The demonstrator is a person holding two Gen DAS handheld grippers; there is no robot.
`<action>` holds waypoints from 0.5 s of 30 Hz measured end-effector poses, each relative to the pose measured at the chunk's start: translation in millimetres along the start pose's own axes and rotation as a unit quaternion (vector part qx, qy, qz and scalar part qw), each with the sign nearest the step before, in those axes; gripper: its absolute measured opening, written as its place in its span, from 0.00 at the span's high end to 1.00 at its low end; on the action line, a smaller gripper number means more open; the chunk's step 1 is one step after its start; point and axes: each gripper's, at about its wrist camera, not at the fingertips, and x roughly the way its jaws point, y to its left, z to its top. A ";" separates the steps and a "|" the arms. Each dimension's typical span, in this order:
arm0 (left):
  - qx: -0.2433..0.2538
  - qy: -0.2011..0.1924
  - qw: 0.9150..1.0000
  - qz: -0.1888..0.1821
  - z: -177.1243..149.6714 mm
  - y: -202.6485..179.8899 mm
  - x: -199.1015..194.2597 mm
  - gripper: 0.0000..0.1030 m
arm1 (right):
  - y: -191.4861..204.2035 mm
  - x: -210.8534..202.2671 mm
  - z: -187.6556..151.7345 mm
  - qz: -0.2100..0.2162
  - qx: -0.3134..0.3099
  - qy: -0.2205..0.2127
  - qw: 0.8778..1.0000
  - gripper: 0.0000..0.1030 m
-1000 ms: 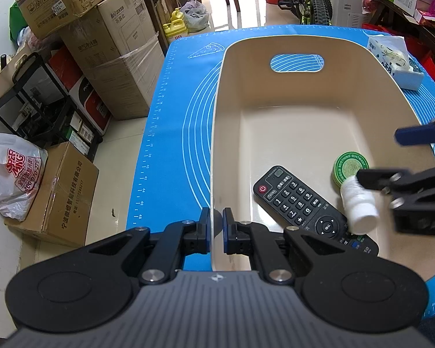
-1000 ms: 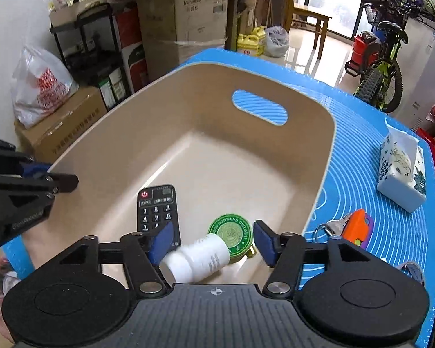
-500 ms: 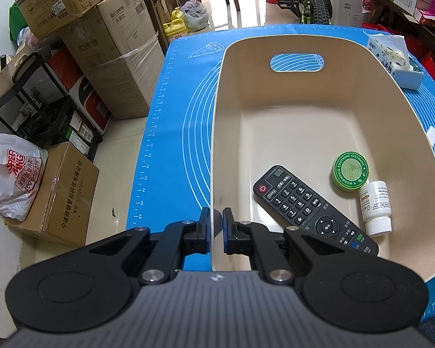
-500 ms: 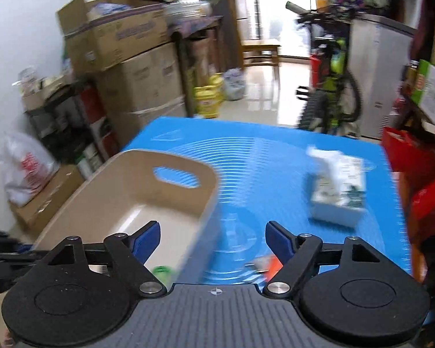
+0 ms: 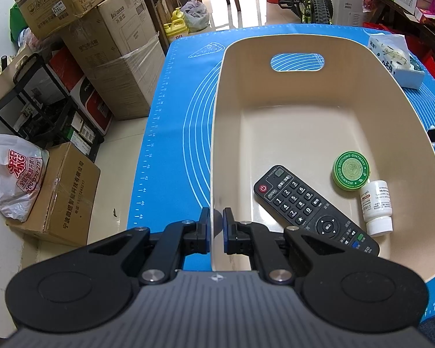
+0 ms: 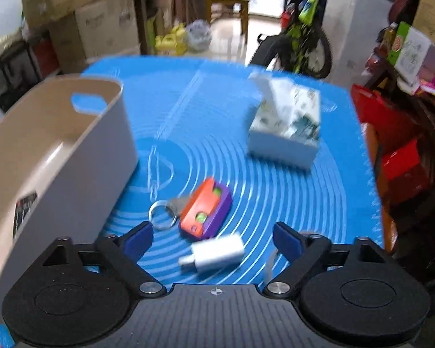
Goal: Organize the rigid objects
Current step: 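Move the right gripper to the white USB charger and grasp it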
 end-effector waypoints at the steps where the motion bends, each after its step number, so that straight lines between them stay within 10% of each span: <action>1: 0.000 0.000 1.000 0.000 0.1 0.2 0.0 0.91 | 2.9 2.6 -0.4 0.002 -0.006 0.006 1.000 0.10; 15: 0.006 0.000 1.000 0.001 -0.1 -0.7 0.3 0.91 | 11.1 51.1 -18.5 -0.022 -0.055 0.048 0.997 0.10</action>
